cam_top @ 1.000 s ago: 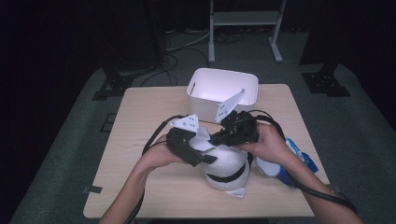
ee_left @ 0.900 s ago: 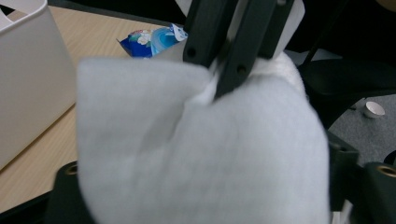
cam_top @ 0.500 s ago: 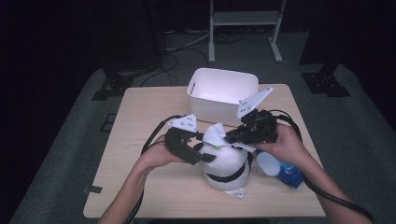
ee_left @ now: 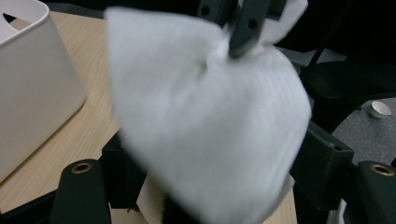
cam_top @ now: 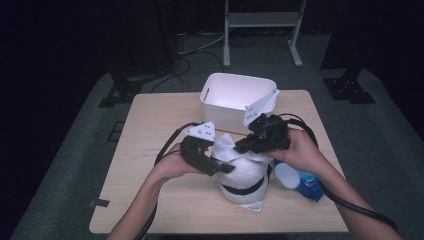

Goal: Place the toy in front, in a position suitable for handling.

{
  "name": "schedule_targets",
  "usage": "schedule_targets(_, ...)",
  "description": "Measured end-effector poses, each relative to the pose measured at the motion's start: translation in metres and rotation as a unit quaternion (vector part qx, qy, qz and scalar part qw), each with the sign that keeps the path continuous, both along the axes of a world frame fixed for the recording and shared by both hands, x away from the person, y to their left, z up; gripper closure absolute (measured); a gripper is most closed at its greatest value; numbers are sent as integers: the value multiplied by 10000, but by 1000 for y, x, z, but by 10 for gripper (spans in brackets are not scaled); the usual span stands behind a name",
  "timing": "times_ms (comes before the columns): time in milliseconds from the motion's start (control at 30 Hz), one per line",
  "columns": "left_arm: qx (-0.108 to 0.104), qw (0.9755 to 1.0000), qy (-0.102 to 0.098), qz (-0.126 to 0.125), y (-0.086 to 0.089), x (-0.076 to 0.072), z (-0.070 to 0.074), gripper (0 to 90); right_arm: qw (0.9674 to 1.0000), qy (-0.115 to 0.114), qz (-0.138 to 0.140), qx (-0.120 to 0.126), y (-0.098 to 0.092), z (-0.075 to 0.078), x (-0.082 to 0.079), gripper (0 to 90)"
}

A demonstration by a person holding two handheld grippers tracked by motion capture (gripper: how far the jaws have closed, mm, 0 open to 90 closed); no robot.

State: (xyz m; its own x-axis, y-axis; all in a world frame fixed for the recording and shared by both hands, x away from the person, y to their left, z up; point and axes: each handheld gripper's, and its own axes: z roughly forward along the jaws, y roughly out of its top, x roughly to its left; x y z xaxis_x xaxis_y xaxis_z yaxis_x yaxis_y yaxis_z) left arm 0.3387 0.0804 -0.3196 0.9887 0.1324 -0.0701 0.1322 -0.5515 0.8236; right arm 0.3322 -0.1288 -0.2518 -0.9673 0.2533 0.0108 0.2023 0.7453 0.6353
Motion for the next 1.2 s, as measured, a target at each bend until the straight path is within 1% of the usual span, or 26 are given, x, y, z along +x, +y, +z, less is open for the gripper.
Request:
schedule_targets(133,19,10000,-16,6,-3,0,1,277,9992,-87,182,-343,22,0,0,836)
schedule_targets(167,40,10000,-13,10,-2,0,1,277,9988,-84,184,-449,27,0,0,836)
schedule_targets(200,40,10000,-13,10,-2,0,1,277,9988,-84,184,-449,27,0,0,836)
schedule_targets(233,42,10000,8,14,-1,0,1,277,9984,-110,201,-524,31,-1,0,836)
schedule_targets(300,-2,10000,35,45,0,0,0,277,9981,-50,192,-582,37,-2,1,836)
schedule_targets(333,37,10000,36,37,1,0,0,277,9976,-8,244,-645,42,-5,2,836)
schedule_targets(400,20,10000,49,46,2,-1,0,277,9974,-23,265,-672,43,-5,1,836)
schedule_targets(433,-2,10000,68,47,3,0,-1,278,9977,-64,226,-635,43,-3,0,835)
schedule_targets(533,27,10000,50,51,3,0,0,279,9983,-121,181,-534,36,-1,1,835)
schedule_targets(567,32,10000,55,55,3,0,0,280,9987,-123,133,-483,33,0,1,835)
schedule_targets(600,32,10000,55,55,3,0,0,281,9987,-123,133,-483,33,0,1,835)
schedule_targets(667,42,10000,54,45,5,1,0,283,9990,-198,92,-385,26,0,3,834)
schedule_targets(700,60,9999,63,60,7,2,-1,283,9992,-172,-8,-348,17,0,3,834)
schedule_targets(733,60,9999,63,60,7,2,-1,283,9992,-172,-8,-348,17,0,3,834)
schedule_targets(767,56,9999,80,68,9,2,-1,283,9995,-151,-107,-260,9,0,4,834)
schedule_targets(800,52,9999,89,69,11,2,-1,283,9996,-125,-152,-218,4,-1,4,834)
schedule_targets(833,49,9999,99,74,13,2,-2,283,9996,-112,-187,-176,0,-2,4,834)
schedule_targets(867,49,9999,99,74,13,2,-2,283,9996,-112,-187,-176,0,-2,4,834)
schedule_targets(900,24,9999,112,91,16,2,-3,283,9996,-88,-251,-79,-8,-3,4,833)
schedule_targets(933,9,9999,120,92,17,2,-3,283,9996,-55,-286,-29,-12,-4,4,833)
schedule_targets(1000,23,9999,128,97,19,2,-3,283,9994,-38,-328,53,-19,-6,4,833)
schedule_targets(1033,-4,9998,148,116,22,2,-4,283,9994,-38,-328,53,-19,-6,4,833)
schedule_targets(1067,-23,9997,179,153,26,3,-5,283,9992,10,-379,131,-26,-8,3,832)
schedule_targets(1100,-30,9997,186,174,28,3,-5,283,9991,28,-384,173,-29,-10,3,832)
schedule_targets(1200,-47,9996,201,202,32,3,-6,283,9989,63,-417,215,-34,-14,3,832)
